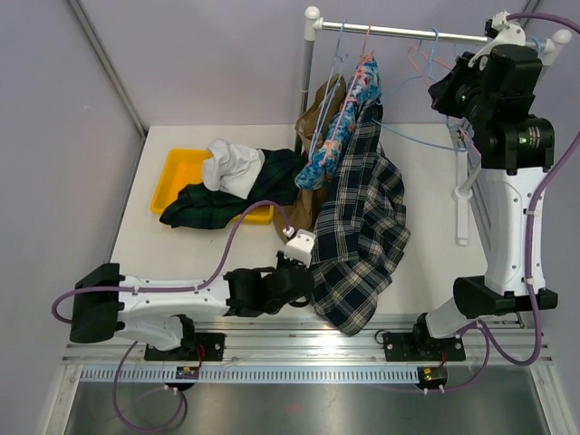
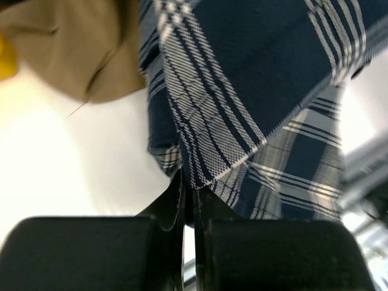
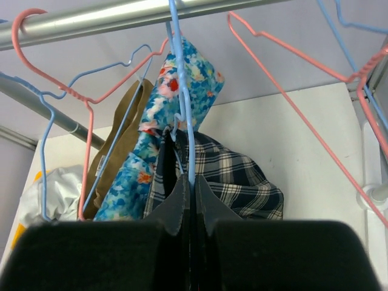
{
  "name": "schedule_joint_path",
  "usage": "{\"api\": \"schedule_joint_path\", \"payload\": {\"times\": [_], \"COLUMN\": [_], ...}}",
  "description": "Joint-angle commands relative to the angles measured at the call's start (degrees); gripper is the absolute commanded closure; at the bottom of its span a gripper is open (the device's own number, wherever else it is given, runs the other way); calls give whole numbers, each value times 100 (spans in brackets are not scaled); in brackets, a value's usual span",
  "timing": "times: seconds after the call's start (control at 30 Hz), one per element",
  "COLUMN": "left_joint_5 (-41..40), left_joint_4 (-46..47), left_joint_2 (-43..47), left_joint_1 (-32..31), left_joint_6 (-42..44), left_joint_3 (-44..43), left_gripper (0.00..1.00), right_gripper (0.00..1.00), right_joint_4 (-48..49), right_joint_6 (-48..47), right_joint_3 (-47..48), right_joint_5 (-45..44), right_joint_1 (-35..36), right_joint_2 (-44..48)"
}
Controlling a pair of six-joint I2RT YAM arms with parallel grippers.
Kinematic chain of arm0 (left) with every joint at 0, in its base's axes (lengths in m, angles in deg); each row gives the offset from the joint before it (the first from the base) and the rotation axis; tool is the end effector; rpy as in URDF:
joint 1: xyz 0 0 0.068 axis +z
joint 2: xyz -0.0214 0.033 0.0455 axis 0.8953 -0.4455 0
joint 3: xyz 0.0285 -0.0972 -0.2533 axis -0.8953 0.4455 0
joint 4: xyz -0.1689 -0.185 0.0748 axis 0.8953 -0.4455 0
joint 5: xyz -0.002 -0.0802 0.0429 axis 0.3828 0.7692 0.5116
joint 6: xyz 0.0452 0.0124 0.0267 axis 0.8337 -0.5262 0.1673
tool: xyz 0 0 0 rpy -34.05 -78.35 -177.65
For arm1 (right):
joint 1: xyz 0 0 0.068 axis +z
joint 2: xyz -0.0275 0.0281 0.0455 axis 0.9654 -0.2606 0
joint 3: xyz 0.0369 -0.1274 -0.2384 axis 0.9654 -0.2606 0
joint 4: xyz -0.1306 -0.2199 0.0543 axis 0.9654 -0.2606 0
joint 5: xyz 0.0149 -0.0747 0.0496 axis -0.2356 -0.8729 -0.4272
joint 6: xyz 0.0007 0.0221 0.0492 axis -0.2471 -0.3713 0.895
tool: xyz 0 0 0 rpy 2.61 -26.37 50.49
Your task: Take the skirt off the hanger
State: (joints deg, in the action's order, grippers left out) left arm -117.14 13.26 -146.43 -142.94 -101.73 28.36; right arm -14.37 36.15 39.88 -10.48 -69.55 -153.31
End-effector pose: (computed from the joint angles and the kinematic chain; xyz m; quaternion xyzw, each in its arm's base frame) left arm 0.0706 -0.2572 0.2465 0.1872 0.8490 -0.1746 0.4622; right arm 0.2679 0.0236 0.5581 0.0728 0.7765 0.0906 0.6194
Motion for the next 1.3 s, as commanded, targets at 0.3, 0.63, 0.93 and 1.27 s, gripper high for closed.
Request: {"api": "schedule_joint_path", "payload": {"times": [0.3, 0.63, 0.93, 1.27], "left_joint_5": [592, 2034, 782, -1339], "left_joint_4": [-753, -1749, -2024, -5069], "left_joint_2": [-3615, -4818, -2305, -81], "left_joint_1": [1408, 2358, 754, 266], "left_joint_6": [1328, 846, 390, 26], "left_joint_3": [-4939, -6714, -3555, -4186], "left_gripper": [100, 100, 100, 100], "right_gripper": [100, 100, 100, 100], "right_joint_4": [507, 735, 1253, 1500], "right_joint_6": [488, 277, 145, 39], "right_joint_3": [-959, -642, -1318, -2092], "right_joint_5": [-356, -786, -1085, -1331], "right_joint_1": [-236, -253, -341, -385], "right_joint_2": [1017, 790, 595, 1017]}}
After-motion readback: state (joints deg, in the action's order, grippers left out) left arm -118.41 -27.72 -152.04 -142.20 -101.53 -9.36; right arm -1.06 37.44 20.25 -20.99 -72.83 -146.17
